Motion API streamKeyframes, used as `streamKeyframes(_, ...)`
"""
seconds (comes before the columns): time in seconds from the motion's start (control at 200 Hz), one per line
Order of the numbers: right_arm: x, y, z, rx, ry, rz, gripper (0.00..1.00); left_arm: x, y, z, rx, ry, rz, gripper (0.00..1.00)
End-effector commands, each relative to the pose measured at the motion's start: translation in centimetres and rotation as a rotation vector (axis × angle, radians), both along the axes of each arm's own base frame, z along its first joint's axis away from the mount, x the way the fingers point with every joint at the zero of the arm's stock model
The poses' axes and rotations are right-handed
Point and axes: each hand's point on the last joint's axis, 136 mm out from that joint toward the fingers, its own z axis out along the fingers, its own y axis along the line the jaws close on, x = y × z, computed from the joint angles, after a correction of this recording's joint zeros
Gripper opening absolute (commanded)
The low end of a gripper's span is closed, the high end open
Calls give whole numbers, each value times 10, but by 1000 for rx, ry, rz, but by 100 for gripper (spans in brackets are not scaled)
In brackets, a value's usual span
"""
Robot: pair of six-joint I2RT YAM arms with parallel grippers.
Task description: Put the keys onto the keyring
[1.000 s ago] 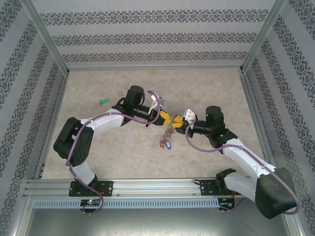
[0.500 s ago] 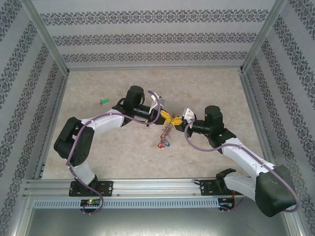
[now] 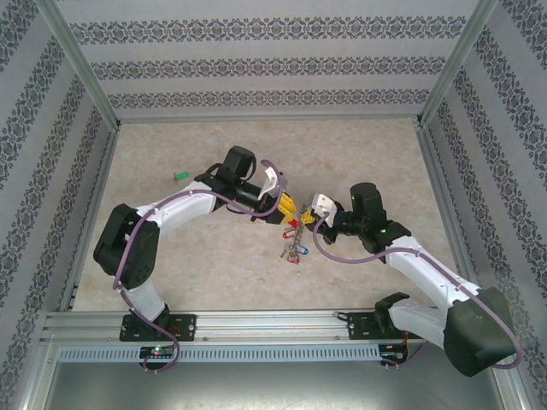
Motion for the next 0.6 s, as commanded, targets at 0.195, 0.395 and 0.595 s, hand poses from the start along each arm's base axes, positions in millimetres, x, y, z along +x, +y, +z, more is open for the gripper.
streamKeyframes(0.195, -5, 5, 23, -91, -92, 88, 0, -1, -4, -13, 44, -40, 19, 28)
streamKeyframes(0.395, -4, 6, 25, -114, -52, 93, 0, -6, -11, -11, 37, -74, -2, 28)
streamKeyframes(0.595, -2, 9, 29, -113, -30, 102, 0, -10, -20, -14, 37, -93, -28, 25)
